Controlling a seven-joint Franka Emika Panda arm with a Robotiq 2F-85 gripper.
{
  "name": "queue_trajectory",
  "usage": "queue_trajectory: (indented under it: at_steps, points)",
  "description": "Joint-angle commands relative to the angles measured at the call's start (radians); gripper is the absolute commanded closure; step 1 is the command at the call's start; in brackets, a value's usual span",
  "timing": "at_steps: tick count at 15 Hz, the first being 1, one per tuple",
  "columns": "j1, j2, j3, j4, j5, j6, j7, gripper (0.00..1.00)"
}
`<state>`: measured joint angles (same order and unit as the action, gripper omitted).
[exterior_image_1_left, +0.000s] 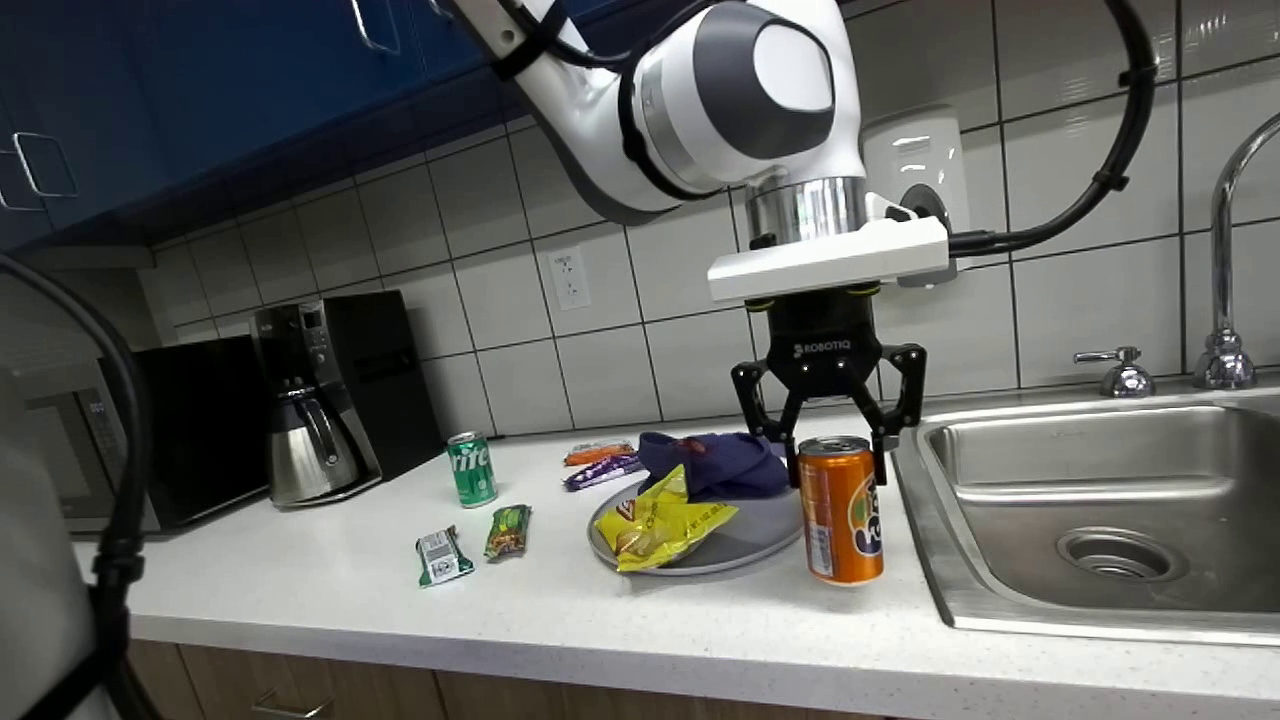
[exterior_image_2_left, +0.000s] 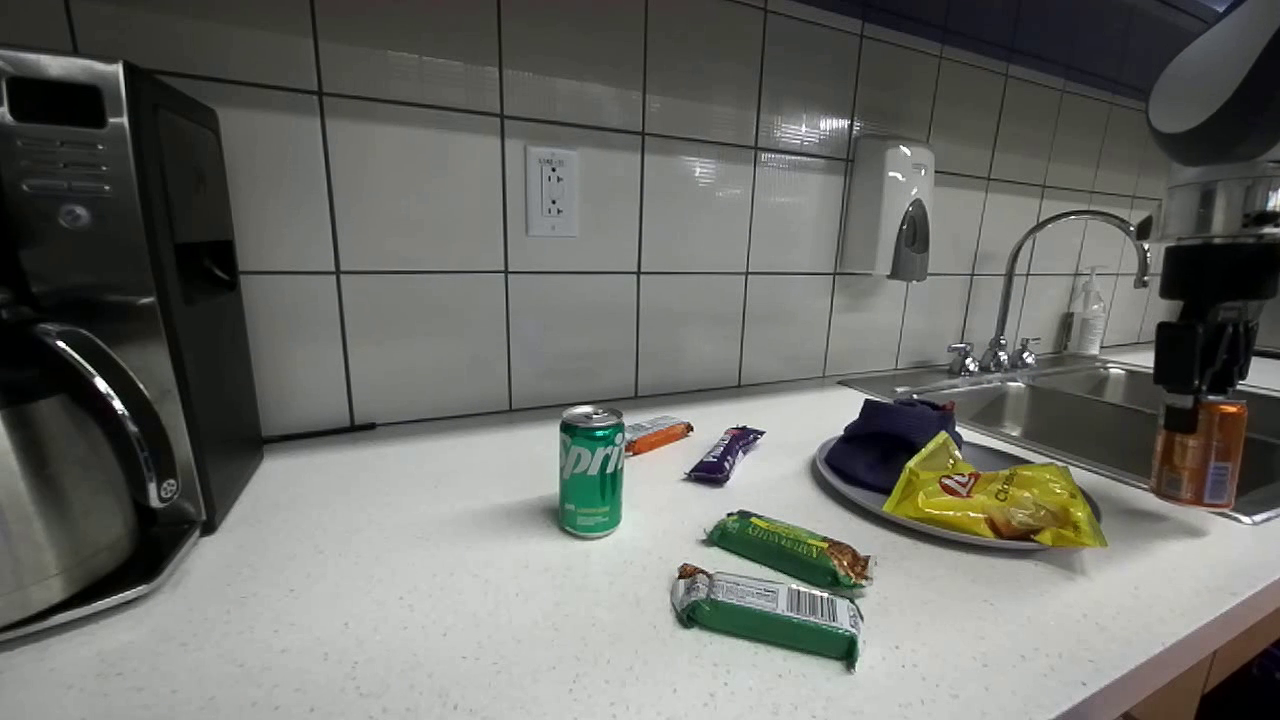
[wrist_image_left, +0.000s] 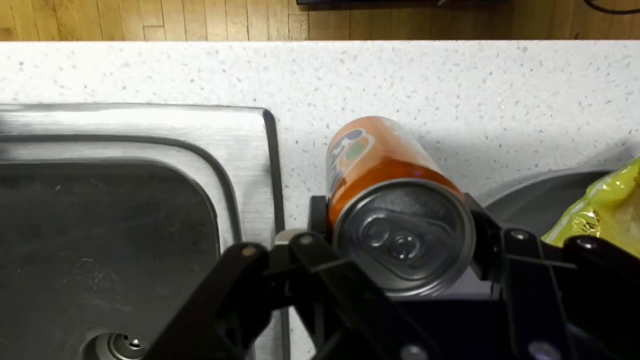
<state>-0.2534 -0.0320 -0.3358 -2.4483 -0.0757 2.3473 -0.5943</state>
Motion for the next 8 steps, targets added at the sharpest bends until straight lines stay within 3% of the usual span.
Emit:
queue_trajectory:
  at_steps: [1, 8]
  points:
    - [-0.024, 0.017, 0.005, -0.003, -0.049, 0.029, 0.023, 0.62]
    - [-0.029, 0.066, 0.013, 0.008, -0.032, 0.094, 0.014, 0.62]
